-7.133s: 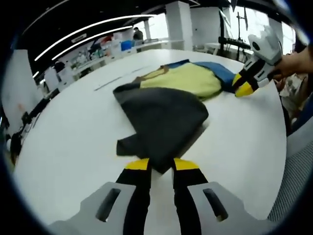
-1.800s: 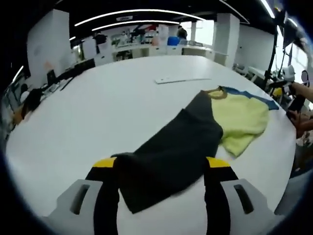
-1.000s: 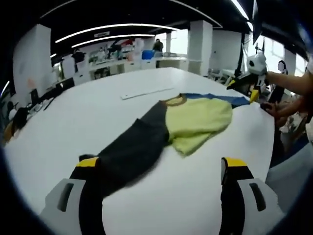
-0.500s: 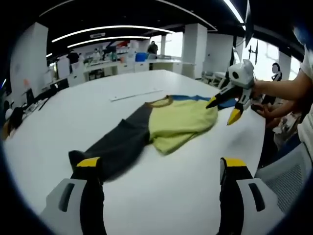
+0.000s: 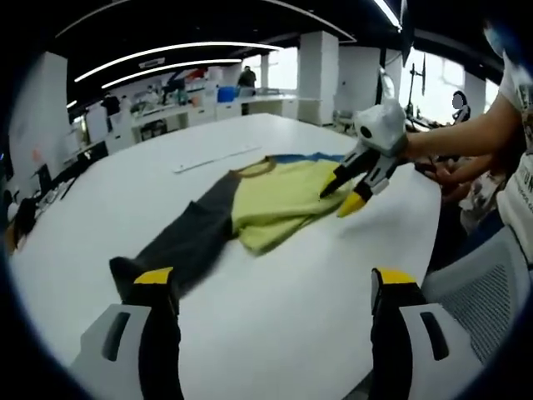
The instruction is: Fold the garment on the visible template until the final outline fits inside the template.
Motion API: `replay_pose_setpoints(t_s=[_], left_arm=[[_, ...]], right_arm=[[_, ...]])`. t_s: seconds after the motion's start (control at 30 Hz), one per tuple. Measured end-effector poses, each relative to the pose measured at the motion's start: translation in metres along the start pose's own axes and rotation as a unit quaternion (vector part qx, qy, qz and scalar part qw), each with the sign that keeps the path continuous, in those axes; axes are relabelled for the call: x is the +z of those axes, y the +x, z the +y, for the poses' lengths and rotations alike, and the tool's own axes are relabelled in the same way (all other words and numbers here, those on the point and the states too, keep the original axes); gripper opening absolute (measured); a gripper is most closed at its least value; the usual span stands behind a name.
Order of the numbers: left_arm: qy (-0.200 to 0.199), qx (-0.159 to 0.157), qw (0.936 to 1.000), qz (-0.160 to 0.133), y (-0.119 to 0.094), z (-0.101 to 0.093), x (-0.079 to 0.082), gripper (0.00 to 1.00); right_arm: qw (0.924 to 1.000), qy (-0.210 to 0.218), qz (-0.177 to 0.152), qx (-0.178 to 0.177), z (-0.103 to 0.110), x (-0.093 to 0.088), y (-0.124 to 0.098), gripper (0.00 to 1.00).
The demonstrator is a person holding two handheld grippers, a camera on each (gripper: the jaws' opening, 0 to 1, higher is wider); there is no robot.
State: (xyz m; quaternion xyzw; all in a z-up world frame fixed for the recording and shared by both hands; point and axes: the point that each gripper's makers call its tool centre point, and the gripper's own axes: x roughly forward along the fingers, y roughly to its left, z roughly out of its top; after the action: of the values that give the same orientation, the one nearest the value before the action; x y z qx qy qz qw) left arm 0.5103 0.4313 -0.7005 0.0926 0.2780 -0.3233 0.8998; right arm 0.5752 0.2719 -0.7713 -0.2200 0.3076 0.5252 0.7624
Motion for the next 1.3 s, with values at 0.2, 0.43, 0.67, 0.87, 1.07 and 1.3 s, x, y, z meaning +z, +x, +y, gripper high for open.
replay_pose_setpoints(t_s=[0.2,0.43,0.67,0.87,1.07,1.3], left_arm=[[0.008,-0.009,0.9999,0.01,-0.002,-0.016,-0.006,0.89],[-0.014,-0.012,0.9998,0.011,-0.005,-0.022,-0.011,0.88],[-0.016,-0.012,0.9997,0.013,-0.006,-0.023,-0.013,0.87],[-0.018,-0.014,0.9996,0.015,-0.005,-0.024,-0.016,0.85],[-0.013,-0.015,0.9996,0.02,-0.005,-0.026,-0.018,0.84],[-0.013,-0.013,0.9996,0.02,-0.005,-0.019,-0.018,0.84]], right_arm=[[0.9993,-0.018,0.025,-0.024,-0.007,-0.006,0.008,0.2],[0.9986,-0.021,0.034,-0.035,-0.02,-0.009,0.016,0.13],[0.9966,-0.057,0.044,-0.04,-0.027,-0.01,0.019,0.08],[0.9947,-0.071,0.05,-0.054,-0.031,-0.012,0.021,0.02],[0.9974,-0.033,0.043,-0.048,-0.03,-0.011,0.017,0.0],[0.9987,0.005,0.02,-0.048,-0.032,0.01,-0.003,0.0]])
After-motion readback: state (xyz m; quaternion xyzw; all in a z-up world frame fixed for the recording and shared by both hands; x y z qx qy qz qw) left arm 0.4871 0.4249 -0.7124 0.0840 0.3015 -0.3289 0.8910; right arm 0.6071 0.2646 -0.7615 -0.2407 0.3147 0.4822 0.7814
